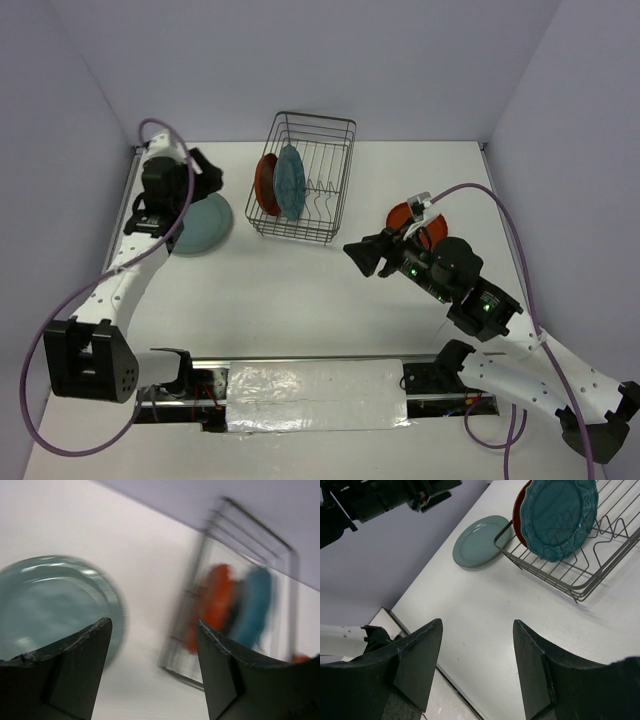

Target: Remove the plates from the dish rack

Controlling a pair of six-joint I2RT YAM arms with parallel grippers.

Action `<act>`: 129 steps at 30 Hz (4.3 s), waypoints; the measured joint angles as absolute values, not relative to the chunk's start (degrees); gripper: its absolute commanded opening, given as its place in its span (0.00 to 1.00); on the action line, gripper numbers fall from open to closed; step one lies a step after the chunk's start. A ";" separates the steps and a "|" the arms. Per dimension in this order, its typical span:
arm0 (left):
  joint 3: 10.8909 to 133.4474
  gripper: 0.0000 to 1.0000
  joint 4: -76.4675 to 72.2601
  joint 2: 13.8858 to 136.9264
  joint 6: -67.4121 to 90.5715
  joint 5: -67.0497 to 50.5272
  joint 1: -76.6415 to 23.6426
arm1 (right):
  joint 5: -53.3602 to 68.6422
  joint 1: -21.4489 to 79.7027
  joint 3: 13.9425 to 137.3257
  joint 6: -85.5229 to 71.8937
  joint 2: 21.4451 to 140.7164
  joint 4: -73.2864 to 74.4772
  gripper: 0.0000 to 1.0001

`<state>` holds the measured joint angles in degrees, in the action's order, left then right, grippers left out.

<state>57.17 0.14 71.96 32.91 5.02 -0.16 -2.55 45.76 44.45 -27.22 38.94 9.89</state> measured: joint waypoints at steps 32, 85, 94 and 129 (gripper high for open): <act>83.37 0.61 7.53 100.51 16.62 21.02 -26.74 | -2.50 45.76 44.45 -27.40 37.63 9.85 0.66; 103.24 0.00 23.20 114.04 15.62 36.60 -32.99 | -2.37 45.76 44.45 -27.40 36.47 9.80 0.66; 105.45 0.00 25.87 114.02 14.98 36.51 -33.08 | -2.35 45.76 44.45 -27.38 36.10 9.82 0.66; 103.31 0.00 33.04 87.88 18.65 36.93 -33.26 | -2.35 45.76 44.45 -27.40 35.99 9.82 0.66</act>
<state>103.31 33.04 87.88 18.65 36.93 -33.26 -2.35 45.76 44.45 -27.40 35.99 9.82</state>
